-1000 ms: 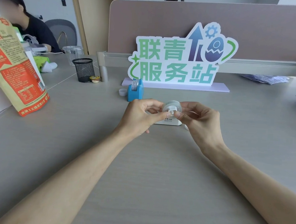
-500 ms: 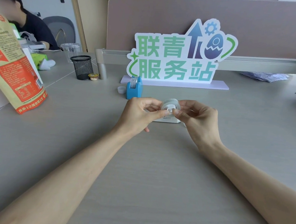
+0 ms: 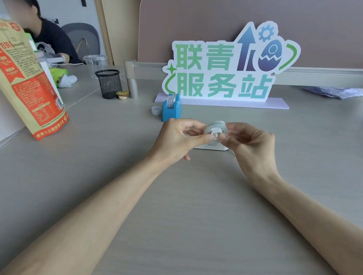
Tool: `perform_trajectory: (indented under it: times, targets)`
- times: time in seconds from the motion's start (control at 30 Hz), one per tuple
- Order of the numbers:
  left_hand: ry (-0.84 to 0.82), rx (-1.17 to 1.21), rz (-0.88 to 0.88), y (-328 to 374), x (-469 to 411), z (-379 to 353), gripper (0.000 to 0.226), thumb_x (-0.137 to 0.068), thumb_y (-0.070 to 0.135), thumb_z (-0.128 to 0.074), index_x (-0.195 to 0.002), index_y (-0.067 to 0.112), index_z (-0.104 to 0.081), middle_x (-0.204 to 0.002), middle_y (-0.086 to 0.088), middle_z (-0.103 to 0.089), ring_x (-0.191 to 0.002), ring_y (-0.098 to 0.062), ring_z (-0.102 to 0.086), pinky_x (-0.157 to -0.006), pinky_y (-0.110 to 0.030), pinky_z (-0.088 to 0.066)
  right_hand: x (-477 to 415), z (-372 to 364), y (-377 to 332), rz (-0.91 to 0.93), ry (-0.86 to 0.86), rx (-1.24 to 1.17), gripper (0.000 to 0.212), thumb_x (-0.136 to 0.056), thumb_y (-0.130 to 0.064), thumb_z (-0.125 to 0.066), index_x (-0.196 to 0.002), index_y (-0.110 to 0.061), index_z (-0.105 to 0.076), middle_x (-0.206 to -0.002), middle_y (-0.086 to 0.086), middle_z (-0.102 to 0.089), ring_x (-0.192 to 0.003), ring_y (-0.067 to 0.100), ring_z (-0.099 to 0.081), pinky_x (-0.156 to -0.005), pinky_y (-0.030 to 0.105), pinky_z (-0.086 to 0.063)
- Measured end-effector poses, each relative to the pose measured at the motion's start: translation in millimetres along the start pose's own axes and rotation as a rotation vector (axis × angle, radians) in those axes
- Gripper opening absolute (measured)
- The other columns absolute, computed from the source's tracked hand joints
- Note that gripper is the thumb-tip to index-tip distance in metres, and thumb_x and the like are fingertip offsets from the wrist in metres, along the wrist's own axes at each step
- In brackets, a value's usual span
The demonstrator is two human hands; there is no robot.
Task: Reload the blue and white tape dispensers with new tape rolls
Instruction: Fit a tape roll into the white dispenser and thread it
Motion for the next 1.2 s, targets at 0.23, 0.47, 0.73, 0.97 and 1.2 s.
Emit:
perform_trajectory:
  times: [0.23,0.47,0.73,0.97,1.2]
  targets:
    - [-0.021,0.099,0.034,4,-7,5,0.003,-0.083,0.027,-0.074,-0.085,0.027,-0.074,-0.075,0.002,-0.065,-0.061,-0.003,-0.051,-0.037,-0.021,-0.034,-5,6,-12,-0.214,-0.155,-0.257,0.026,-0.084,-0.013,-0.073,-0.106,-0.001,-0.067,-0.100,0.016,-0.073,-0.084,0.024,-0.073,-0.070,0.031,-0.060]
    - [-0.076,0.137,0.091,1,-6,1,0.016,-0.091,0.029,-0.061,-0.096,0.018,-0.073,-0.078,-0.007,-0.051,-0.062,-0.009,-0.042,-0.038,-0.021,-0.029,-3,8,-14,-0.254,-0.316,-0.107,0.026,-0.090,-0.027,-0.067,-0.113,-0.016,-0.069,-0.089,-0.002,-0.070,-0.077,0.012,-0.068,-0.064,0.029,-0.052]
    - [-0.109,0.227,0.028,7,-5,1,0.027,-0.085,0.033,-0.067,-0.111,0.030,-0.068,-0.091,0.015,-0.064,-0.080,-0.008,-0.058,-0.043,-0.026,-0.044,-4,9,-14,-0.381,-0.291,-0.400,0.025,-0.090,-0.026,-0.065,-0.112,-0.013,-0.068,-0.096,-0.002,-0.075,-0.088,0.015,-0.073,-0.071,0.020,-0.055]
    - [0.086,0.096,-0.078,7,0,-11,0.032,-0.074,0.021,-0.081,-0.100,0.034,-0.069,-0.098,0.017,-0.067,-0.076,-0.002,-0.056,-0.041,-0.028,-0.050,-1,5,-12,-0.290,-0.217,-0.297,0.029,-0.091,-0.033,-0.064,-0.117,-0.021,-0.067,-0.091,-0.002,-0.074,-0.074,0.013,-0.070,-0.073,0.028,-0.051]
    - [0.161,0.135,-0.046,4,-2,-9,0.022,-0.078,0.019,-0.078,-0.099,0.023,-0.073,-0.094,0.013,-0.072,-0.079,-0.006,-0.061,-0.043,-0.032,-0.055,2,1,-11,-0.062,-0.119,-0.014,0.033,-0.098,-0.019,-0.052,-0.130,-0.020,-0.057,-0.093,0.001,-0.073,-0.080,0.013,-0.072,-0.069,0.028,-0.050]
Point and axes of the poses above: each hand's wrist, its own x-axis away from the middle knuckle, its own z-axis out of the back of the hand, y = z × x, the point moved 1 cm from there along -x, towards the middle knuckle
